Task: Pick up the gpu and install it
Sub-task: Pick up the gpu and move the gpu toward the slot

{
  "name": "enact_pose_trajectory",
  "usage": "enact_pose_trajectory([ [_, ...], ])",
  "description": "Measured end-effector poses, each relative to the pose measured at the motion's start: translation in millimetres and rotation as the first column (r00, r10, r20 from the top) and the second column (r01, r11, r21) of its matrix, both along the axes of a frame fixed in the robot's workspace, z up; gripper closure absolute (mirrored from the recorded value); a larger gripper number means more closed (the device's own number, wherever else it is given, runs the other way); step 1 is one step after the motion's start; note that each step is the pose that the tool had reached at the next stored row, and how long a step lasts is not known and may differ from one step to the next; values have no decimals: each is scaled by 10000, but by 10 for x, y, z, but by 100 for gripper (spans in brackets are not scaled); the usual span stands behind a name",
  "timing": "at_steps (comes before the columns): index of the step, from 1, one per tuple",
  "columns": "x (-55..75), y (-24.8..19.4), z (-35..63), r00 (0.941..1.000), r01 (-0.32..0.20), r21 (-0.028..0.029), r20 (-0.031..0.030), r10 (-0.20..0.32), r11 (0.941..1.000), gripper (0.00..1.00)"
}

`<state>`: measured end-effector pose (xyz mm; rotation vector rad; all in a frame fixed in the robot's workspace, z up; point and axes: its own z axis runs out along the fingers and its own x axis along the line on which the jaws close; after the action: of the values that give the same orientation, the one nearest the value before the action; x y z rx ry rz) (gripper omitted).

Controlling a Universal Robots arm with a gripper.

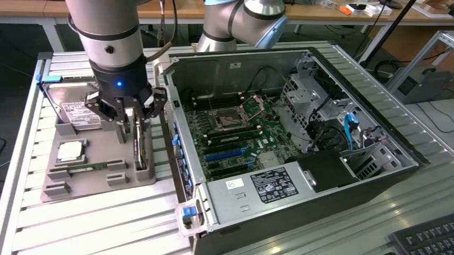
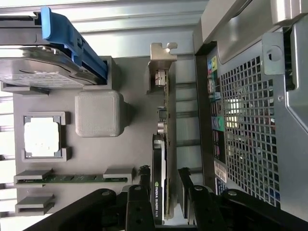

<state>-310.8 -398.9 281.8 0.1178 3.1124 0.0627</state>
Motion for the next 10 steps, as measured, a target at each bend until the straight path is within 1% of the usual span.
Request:
enact_pose_trajectory([
  [6,-2,2,-48,10000,1,0,-2,-1,10000,64],
  [10,-2,30,-78,10000,1,-4,-2,-1,10000,64],
])
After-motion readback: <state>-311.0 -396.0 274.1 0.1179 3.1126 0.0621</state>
